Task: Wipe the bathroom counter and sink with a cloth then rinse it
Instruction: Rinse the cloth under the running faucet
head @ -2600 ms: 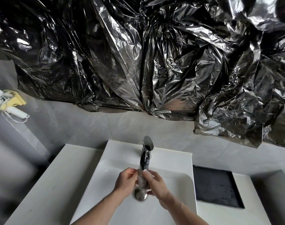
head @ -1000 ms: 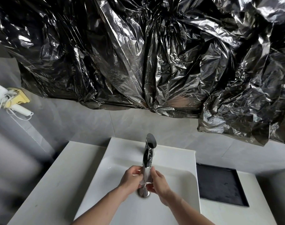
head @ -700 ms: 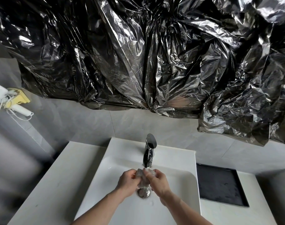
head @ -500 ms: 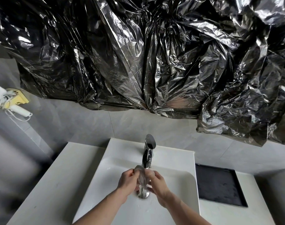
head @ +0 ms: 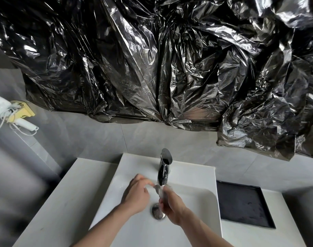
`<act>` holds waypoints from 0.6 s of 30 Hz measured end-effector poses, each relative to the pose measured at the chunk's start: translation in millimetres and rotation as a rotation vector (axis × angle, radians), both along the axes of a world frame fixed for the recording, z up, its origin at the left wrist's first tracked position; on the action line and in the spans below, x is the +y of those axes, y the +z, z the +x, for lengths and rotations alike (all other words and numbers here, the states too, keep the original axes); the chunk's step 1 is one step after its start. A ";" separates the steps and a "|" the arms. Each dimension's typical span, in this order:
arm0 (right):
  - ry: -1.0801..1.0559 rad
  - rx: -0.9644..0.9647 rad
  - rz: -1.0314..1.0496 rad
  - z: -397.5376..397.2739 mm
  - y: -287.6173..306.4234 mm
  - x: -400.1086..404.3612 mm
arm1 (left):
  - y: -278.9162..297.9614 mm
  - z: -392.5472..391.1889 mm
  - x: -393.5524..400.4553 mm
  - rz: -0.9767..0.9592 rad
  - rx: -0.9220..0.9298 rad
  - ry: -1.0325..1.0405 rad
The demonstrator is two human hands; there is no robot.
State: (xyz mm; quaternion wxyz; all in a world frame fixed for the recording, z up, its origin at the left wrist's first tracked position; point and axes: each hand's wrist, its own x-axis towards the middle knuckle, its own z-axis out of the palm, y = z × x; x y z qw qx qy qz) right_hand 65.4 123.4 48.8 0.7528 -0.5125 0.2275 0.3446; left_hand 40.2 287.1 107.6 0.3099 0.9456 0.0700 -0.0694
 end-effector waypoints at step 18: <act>0.248 -0.130 -0.283 -15.8 22.2 -22.5 | 68.8 20.2 -30.7 0.118 -0.196 -0.329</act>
